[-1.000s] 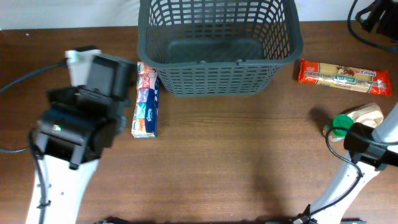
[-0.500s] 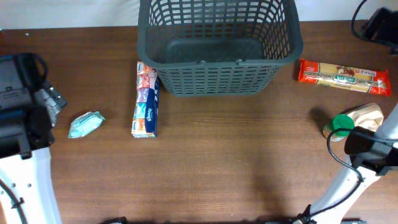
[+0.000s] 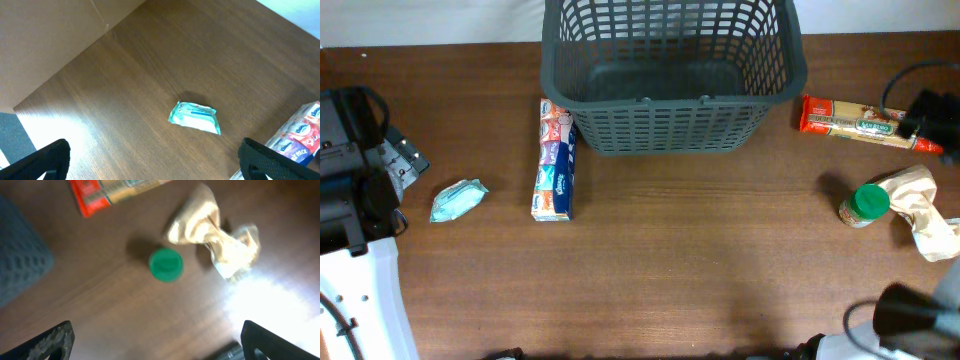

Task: Pack container
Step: 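Retract the left gripper to the left side, withdraw the right, then move the right gripper down over the green-capped jar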

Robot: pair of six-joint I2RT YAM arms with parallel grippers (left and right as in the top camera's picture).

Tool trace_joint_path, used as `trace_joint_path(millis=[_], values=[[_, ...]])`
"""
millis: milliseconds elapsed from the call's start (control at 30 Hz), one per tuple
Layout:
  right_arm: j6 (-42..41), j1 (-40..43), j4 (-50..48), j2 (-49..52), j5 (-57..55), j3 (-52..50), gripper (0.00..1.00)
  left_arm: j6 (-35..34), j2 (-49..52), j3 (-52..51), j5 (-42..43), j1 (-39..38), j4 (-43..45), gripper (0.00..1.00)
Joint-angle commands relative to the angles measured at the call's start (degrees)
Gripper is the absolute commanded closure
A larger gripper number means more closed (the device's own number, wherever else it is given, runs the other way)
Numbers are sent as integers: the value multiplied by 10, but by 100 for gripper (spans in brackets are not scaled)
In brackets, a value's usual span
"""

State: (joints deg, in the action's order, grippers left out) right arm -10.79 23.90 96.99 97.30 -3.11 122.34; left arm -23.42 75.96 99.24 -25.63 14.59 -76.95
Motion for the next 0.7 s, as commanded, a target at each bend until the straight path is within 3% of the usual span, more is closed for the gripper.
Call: trace_joint_path(millis=[0, 167, 533, 667], values=[[-18, -3, 3, 0, -36, -75, 1, -3, -2, 8, 6, 3, 2, 1], [-18, -2, -9, -2, -52, -160, 1, -3, -2, 8, 6, 3, 2, 1], [-1, -2, -78, -2, -48, -185, 1, -3, -2, 8, 6, 3, 2, 1], [65, -3, -104, -2, 2, -210, 1, -3, -2, 8, 6, 3, 2, 1]])
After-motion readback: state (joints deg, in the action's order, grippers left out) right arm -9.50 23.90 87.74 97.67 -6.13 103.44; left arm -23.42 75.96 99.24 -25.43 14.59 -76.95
